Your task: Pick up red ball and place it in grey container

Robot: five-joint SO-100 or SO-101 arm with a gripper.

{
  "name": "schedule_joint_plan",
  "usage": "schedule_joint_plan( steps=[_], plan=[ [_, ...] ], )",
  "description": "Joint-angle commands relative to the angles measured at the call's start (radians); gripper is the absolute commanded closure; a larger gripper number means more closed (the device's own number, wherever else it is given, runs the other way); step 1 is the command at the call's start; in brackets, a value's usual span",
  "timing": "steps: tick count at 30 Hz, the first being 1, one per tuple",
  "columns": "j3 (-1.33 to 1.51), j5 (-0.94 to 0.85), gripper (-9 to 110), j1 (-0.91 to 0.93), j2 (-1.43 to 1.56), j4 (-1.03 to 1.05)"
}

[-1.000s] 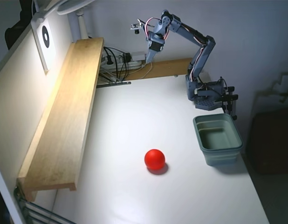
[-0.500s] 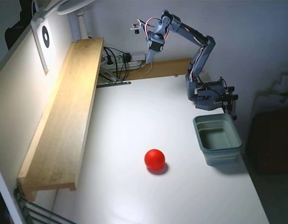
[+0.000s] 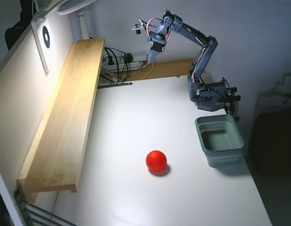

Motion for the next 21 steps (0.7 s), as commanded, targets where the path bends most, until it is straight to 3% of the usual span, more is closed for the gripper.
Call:
schedule_joint_plan(
  steps=[1,11,21],
  plan=[
    [0.012,0.002,104,0.010,0.032,0.010],
    [0.012,0.002,104,-0.005,0.032,0.010],
    [0.012,0.002,104,-0.301,0.032,0.010]
  ],
)
